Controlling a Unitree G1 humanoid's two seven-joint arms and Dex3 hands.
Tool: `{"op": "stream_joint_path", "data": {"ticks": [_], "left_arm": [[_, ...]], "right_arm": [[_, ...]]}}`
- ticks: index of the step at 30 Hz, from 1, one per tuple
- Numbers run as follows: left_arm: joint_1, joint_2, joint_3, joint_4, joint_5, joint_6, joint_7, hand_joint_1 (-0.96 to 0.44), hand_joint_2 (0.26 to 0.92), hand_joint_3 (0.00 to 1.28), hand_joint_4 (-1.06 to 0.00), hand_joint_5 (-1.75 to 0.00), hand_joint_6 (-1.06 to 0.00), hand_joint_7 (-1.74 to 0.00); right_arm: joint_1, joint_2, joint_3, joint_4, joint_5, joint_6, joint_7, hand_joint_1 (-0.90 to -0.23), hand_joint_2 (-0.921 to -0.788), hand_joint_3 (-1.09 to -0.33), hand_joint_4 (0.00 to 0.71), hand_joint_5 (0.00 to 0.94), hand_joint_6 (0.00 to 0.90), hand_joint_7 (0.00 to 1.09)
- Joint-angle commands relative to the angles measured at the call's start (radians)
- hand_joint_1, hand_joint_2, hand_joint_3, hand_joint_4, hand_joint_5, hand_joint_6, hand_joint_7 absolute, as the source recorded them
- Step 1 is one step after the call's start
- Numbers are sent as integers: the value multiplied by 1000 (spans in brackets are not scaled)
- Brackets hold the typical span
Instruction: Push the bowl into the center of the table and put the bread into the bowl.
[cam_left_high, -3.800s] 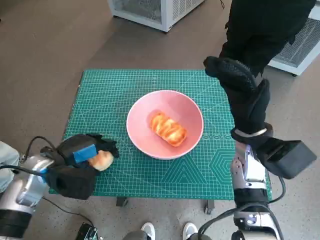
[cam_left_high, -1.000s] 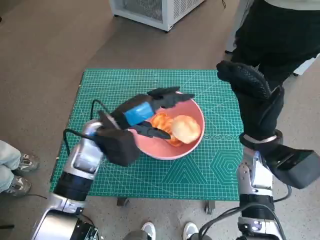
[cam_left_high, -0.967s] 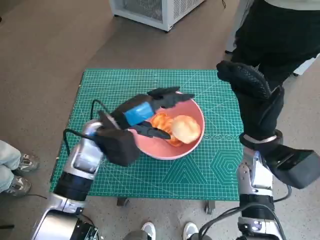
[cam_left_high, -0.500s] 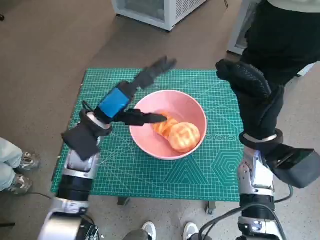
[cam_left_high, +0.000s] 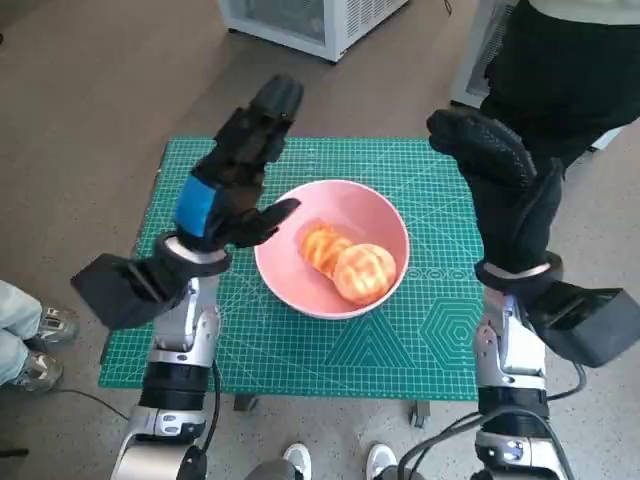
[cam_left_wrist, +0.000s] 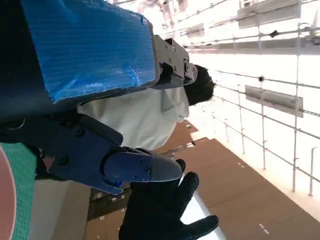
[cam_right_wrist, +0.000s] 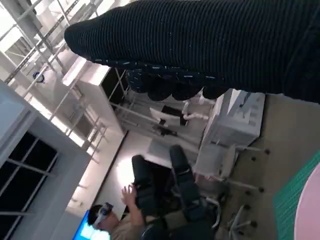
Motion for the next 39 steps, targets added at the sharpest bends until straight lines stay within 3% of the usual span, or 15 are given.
{"op": "stream_joint_path", "data": {"ticks": [1, 18, 30, 39], "left_arm": [[20, -14, 24, 12, -25, -21, -2, -690, 921, 387, -57, -5, -203, -5], [34, -9, 39, 59, -1, -57, 5, -691, 921, 381, -83, -12, -149, 0], [35, -14, 40, 78, -2, -63, 5, -692, 921, 382, -102, -16, -177, -15], [31, -15, 31, 85, 13, -70, 3, -697, 921, 387, -108, -14, -188, -21]], "right_arm": [[19, -8, 8, -10, -27, 18, -19, -713, -921, -701, 220, 3, 143, 478], [20, -18, 13, 0, -52, 23, -45, -711, -921, -710, 221, 2, 144, 474], [2, -29, 20, 36, -81, 19, -59, -705, -921, -719, 216, 0, 135, 468], [-11, -39, 16, 74, -83, 5, -49, -698, -921, -734, 216, 0, 117, 459]]}}
